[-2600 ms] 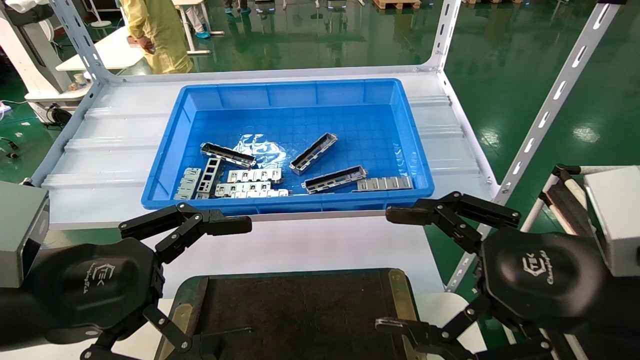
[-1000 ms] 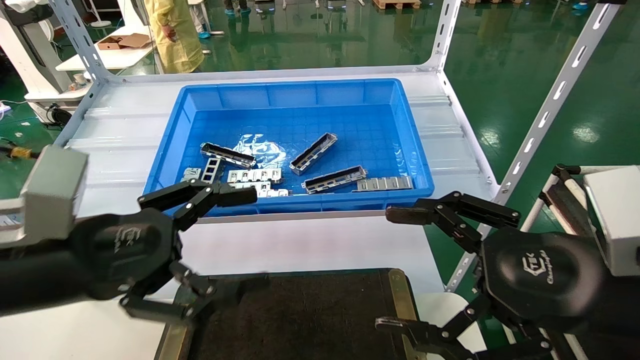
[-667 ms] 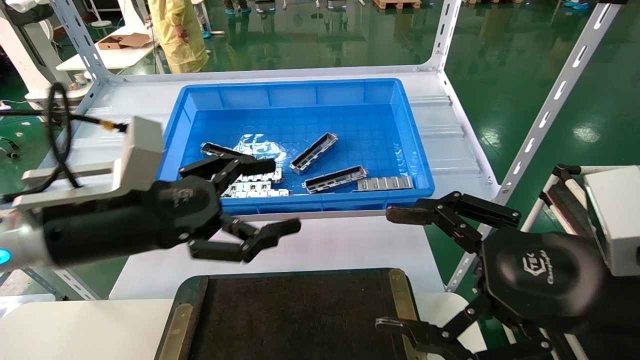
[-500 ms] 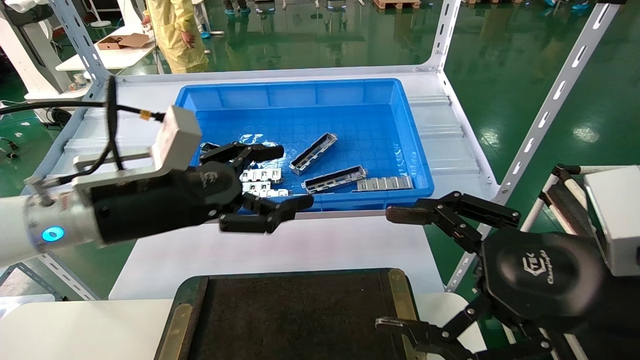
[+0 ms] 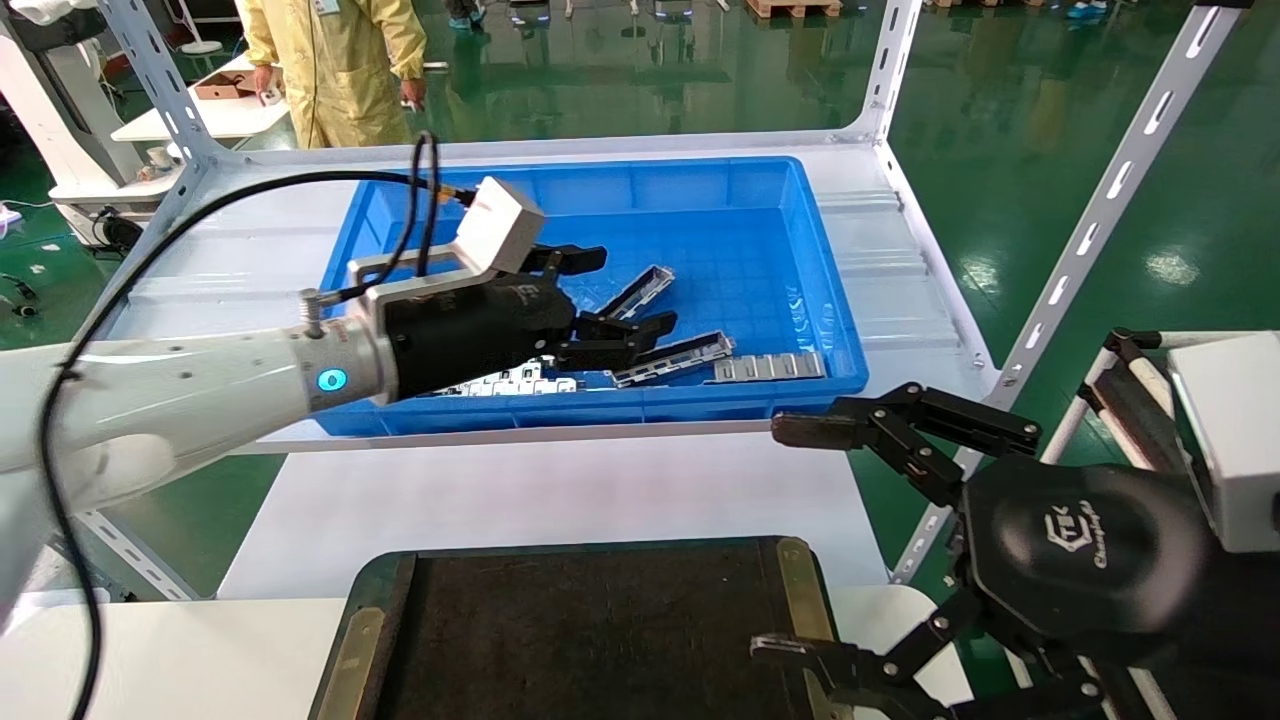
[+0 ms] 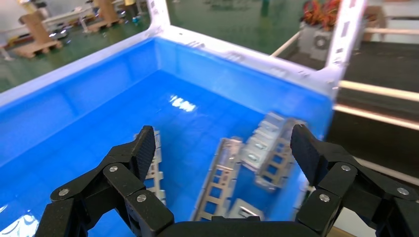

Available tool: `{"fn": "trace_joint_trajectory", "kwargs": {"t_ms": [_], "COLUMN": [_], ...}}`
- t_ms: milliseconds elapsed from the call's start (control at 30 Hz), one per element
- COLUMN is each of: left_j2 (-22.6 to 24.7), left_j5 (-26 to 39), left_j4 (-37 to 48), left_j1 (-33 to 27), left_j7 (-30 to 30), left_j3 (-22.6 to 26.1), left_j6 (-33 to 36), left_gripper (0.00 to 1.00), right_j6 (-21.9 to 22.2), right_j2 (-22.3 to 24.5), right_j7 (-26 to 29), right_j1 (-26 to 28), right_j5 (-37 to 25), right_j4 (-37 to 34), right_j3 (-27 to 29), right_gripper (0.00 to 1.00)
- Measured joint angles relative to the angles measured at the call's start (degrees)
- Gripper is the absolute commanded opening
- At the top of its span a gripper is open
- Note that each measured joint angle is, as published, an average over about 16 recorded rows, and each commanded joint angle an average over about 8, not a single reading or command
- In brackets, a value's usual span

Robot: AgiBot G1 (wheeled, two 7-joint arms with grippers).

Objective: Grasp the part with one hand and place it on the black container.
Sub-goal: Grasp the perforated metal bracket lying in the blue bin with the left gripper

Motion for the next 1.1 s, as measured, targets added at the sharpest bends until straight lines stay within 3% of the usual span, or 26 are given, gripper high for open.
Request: {"fn": "trace_joint_trajectory", "kwargs": {"t_ms": [400, 800, 867, 933, 1067, 1100], "left_j2": [9.73, 12.77, 12.83, 12.87, 12.91, 12.91], "left_j5": [2.48, -0.12, -0.73, -1.34, -2.58, -2.91], "left_j4": [17.14, 24.77, 25.05, 25.15, 24.99, 24.90], "left_j1": [-5.05, -6.65, -6.64, -6.61, -6.55, -6.53], "left_j7": [7.05, 7.78, 7.07, 6.28, 4.66, 4.27], "left_j3": [1.06, 4.62, 5.65, 6.76, 9.01, 9.57], "left_j6": [-8.67, -14.55, -15.18, -15.80, -16.98, -17.31], "left_gripper": [1.00, 1.00, 1.00, 0.93, 0.46, 0.33], "right_j6": [0.00, 0.00, 0.00, 0.00, 0.00, 0.00], "right_j2": [0.00, 0.00, 0.00, 0.00, 0.00, 0.00], "right_j7": [0.00, 0.00, 0.00, 0.00, 0.00, -0.01], "right_j1": [0.00, 0.00, 0.00, 0.00, 0.00, 0.00], "right_j5": [0.00, 0.00, 0.01, 0.01, 0.01, 0.01], "right_j4": [0.00, 0.00, 0.00, 0.00, 0.00, 0.00], "right_j3": [0.00, -0.01, -0.01, -0.01, -0.01, -0.01], "right_gripper": [1.00, 0.99, 0.86, 0.61, 0.12, 0.04]}}
